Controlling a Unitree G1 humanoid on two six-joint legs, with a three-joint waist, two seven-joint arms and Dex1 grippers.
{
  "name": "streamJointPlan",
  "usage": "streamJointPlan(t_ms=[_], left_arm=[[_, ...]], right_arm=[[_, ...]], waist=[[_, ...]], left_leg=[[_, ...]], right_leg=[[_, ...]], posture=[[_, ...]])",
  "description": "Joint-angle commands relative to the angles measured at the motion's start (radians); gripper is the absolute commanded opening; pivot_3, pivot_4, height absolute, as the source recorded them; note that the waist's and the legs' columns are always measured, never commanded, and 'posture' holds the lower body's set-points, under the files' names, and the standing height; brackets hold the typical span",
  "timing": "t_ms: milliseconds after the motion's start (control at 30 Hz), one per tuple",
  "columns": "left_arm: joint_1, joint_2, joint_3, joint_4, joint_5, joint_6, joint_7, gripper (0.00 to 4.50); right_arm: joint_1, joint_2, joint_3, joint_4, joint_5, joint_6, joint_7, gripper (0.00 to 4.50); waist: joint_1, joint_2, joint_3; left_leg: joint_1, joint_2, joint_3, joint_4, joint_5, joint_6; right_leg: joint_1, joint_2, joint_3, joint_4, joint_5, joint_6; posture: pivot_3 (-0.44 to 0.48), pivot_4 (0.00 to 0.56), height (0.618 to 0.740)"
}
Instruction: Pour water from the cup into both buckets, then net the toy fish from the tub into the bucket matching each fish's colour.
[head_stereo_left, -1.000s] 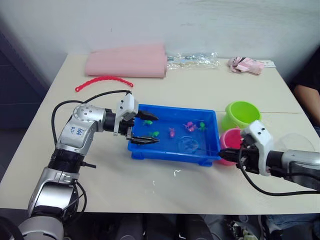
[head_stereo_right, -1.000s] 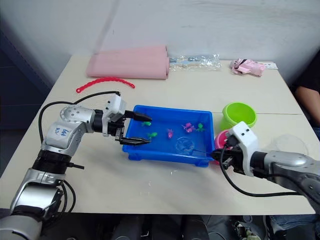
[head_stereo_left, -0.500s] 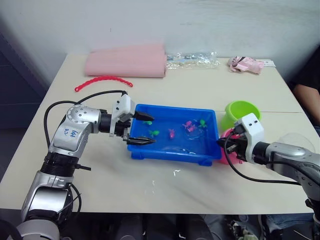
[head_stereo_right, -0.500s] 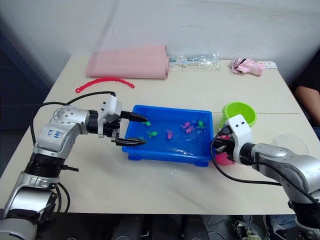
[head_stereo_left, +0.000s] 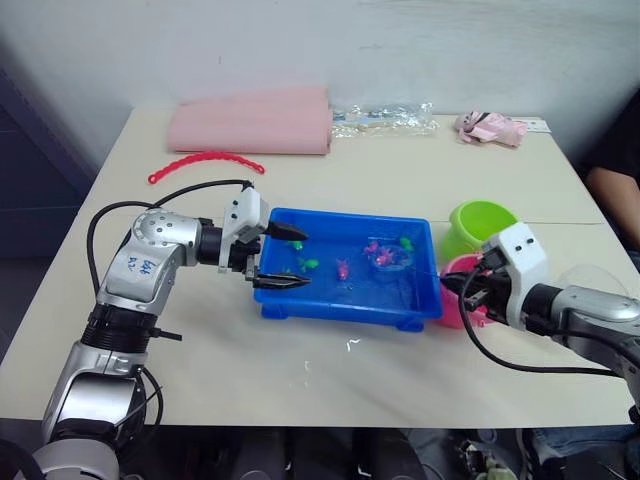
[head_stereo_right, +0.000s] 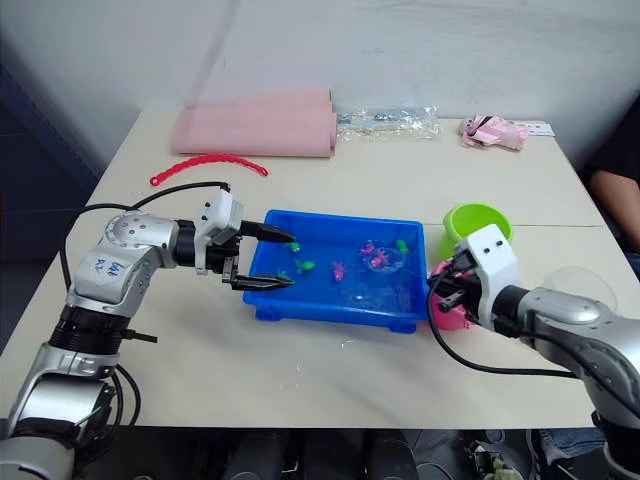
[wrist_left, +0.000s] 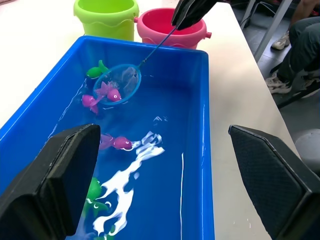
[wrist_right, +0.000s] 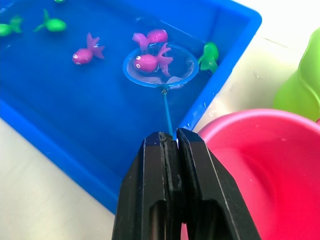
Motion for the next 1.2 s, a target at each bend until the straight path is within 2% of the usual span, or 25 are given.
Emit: streamJointPlan(t_ms=[33, 133, 367, 633, 767, 833, 933, 1100, 1200], left_arm=[[-0.030, -0.011, 0.010, 0.000, -0.009, -0.015, -0.005, 4.47], [-0.045, -0.026, 0.012, 0.009, -0.020, 0.002, -0.006, 4.47], [-0.113, -0.081, -0.001, 0.078, -0.037, 0.010, -0.040, 4.47], [-0.177, -0.151, -0.038, 0.153, -0.033, -0.031, -0.111, 4.47], [-0.200, -0.181, -0.042, 0.174, -0.036, -0.043, -0.135, 4.47], [-0.205, -0.191, -0.045, 0.186, -0.031, -0.050, -0.143, 4.47], [-0.216, -0.205, -0.047, 0.213, -0.021, -0.065, -0.149, 4.47], [-0.229, -0.214, -0.043, 0.238, -0.013, -0.077, -0.156, 4.47], [-0.232, -0.209, -0.040, 0.240, -0.011, -0.079, -0.157, 4.47]], right_arm=[[0.026, -0.021, -0.093, -0.093, 0.032, -0.009, 0.027, 0.00], [0.078, -0.039, -0.159, -0.157, 0.038, -0.021, 0.052, 0.00], [0.276, -0.053, -0.411, -0.325, -0.020, -0.100, 0.143, 0.00], [0.556, 0.063, -0.790, -0.415, -0.067, -0.174, 0.261, 0.00], [0.775, 0.126, -0.940, -0.414, -0.211, -0.310, 0.375, 0.00], [0.858, 0.145, -0.951, -0.402, -0.318, -0.427, 0.426, 0.00], [0.960, 0.162, -0.887, -0.366, -0.547, -0.690, 0.483, 0.00], [0.987, 0.170, -0.780, -0.295, -0.868, -1.073, 0.465, 0.00], [0.997, 0.127, -0.745, -0.230, -1.108, -1.323, 0.439, 0.00]], waist=[[0.001, 0.000, 0.000], [0.002, 0.000, 0.000], [0.004, 0.000, 0.000], [0.007, 0.000, 0.000], [0.009, 0.000, 0.000], [0.006, 0.000, 0.000], [-0.002, 0.000, 0.000], [-0.001, 0.000, 0.000], [0.001, 0.000, 0.000]], left_leg=[[0.000, 0.000, 0.000, 0.000, 0.000, 0.000], [-0.001, 0.000, 0.000, 0.000, 0.000, 0.000], [-0.002, 0.000, -0.001, 0.000, 0.000, 0.000], [-0.002, -0.001, 0.000, 0.000, 0.000, 0.001], [-0.001, -0.001, -0.001, 0.000, 0.000, 0.001], [-0.001, -0.001, 0.000, 0.000, 0.000, 0.001], [0.001, -0.001, 0.002, 0.000, 0.000, 0.001], [0.002, 0.000, 0.004, -0.001, 0.000, -0.001], [0.002, -0.001, 0.004, -0.001, 0.001, -0.001]], right_leg=[[0.000, 0.000, 0.000, 0.000, 0.000, 0.000], [0.000, 0.000, 0.000, 0.000, 0.000, 0.000], [-0.001, 0.000, 0.000, 0.000, 0.000, 0.000], [-0.001, 0.001, 0.000, 0.000, 0.000, 0.001], [0.000, 0.001, 0.000, 0.000, 0.001, 0.001], [0.000, 0.002, 0.001, -0.002, 0.001, 0.001], [0.000, 0.002, 0.003, -0.004, 0.001, 0.001], [-0.001, 0.003, 0.004, -0.004, 0.000, 0.001], [-0.001, 0.002, 0.004, -0.004, 0.000, 0.001]], posture=[[0.000, 0.150, 0.738], [0.000, 0.150, 0.738], [0.000, 0.150, 0.738], [0.000, 0.150, 0.738], [0.000, 0.150, 0.738], [0.000, 0.150, 0.738], [0.000, 0.150, 0.738], [0.000, 0.150, 0.738], [0.000, 0.150, 0.738]])
